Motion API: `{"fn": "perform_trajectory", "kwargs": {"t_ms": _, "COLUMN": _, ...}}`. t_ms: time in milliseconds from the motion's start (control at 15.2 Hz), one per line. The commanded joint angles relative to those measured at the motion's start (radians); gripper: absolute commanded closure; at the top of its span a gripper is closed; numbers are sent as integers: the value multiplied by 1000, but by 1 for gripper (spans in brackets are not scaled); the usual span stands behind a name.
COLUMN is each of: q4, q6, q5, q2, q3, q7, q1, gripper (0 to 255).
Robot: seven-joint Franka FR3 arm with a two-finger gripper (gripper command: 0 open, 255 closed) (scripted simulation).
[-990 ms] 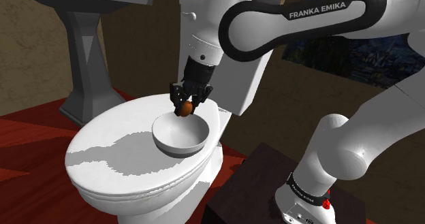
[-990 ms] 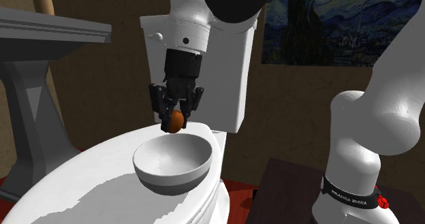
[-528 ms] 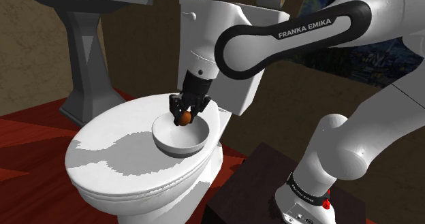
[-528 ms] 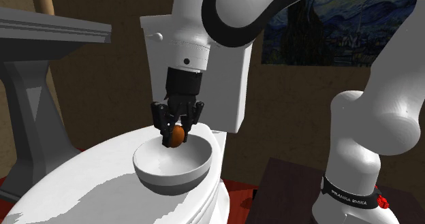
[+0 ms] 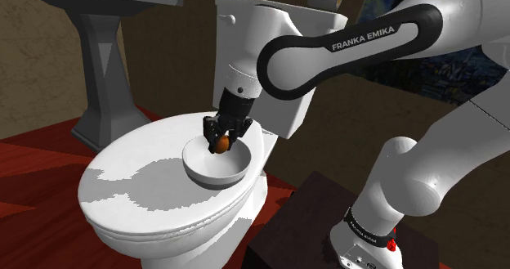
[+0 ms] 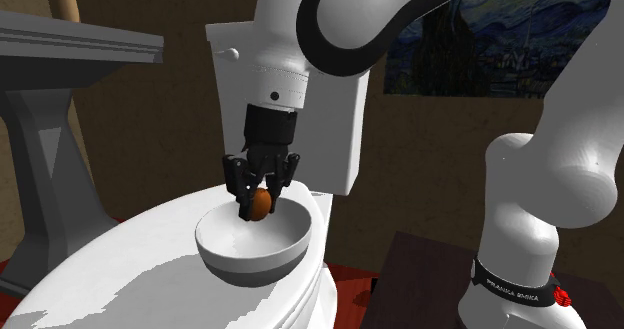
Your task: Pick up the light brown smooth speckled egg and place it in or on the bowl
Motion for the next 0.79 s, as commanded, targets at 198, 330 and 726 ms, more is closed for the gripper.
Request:
{"fn": "perform_trajectory", "kwargs": {"t_ms": 198, "q4": 0, "q6": 0, "q5": 0, "q2": 0, "q3": 0, "q7": 0, "q1": 0, "gripper": 0}}
{"fn": "perform_trajectory", "kwargs": {"t_ms": 330, "q4": 0, "q6": 0, "q5": 0, "q2": 0, "q3": 0, "q7": 0, "q1": 0, "gripper": 0}}
{"fn": "perform_trajectory", "kwargs": {"t_ms": 726, "q4": 67, "q6": -140, "q5": -6, "q2": -72, "q3": -29, "q7": -3, "q1": -2, "gripper": 0}}
